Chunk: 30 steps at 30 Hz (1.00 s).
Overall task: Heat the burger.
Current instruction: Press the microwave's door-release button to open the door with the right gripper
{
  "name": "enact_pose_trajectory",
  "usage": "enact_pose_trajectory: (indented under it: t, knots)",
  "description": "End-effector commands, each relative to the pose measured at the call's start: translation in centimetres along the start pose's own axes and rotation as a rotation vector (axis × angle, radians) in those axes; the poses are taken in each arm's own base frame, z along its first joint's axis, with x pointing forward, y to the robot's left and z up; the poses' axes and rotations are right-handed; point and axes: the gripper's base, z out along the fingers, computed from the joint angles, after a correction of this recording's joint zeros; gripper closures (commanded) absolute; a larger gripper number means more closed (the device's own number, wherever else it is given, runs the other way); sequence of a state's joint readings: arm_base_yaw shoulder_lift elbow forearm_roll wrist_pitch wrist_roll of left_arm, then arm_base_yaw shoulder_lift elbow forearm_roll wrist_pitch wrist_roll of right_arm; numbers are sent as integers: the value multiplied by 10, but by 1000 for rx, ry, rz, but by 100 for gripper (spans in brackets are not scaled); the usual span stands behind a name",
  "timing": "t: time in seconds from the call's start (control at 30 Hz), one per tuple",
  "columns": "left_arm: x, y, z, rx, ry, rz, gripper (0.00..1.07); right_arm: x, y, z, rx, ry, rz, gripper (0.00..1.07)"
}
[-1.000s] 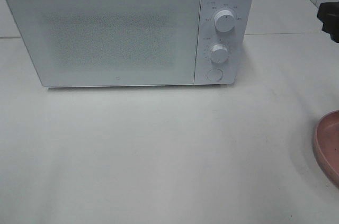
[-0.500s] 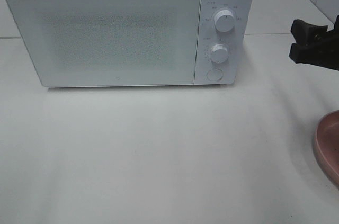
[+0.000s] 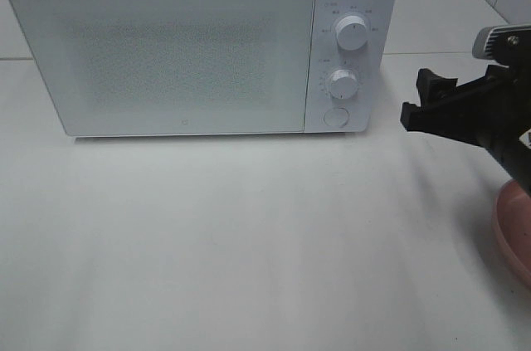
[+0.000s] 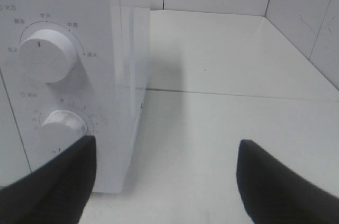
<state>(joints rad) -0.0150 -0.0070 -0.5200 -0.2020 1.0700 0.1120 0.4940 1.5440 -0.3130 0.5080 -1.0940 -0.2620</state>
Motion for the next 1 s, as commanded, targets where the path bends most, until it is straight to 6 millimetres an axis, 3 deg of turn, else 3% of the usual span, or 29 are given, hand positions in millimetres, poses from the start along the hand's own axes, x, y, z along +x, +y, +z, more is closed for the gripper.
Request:
enact_pose_trajectory:
  t: [0.03, 0.37, 0.63, 0.8, 1.0]
  knots:
    - [1, 0, 1, -4, 7, -4, 7, 9, 13, -1, -14, -5, -30, 37]
    - [1, 0, 1, -4, 7, -4, 7, 27, 44, 3, -55, 39, -57, 37]
    - [1, 0, 1, -4, 7, -5, 7, 32, 53, 11, -67, 57, -42, 37]
    - [1, 0, 1, -4, 7, -5, 7, 36, 54, 13, -62, 72, 43, 37]
    - [1, 0, 1, -4, 7, -5, 7, 40, 54, 14, -51, 93, 274, 42]
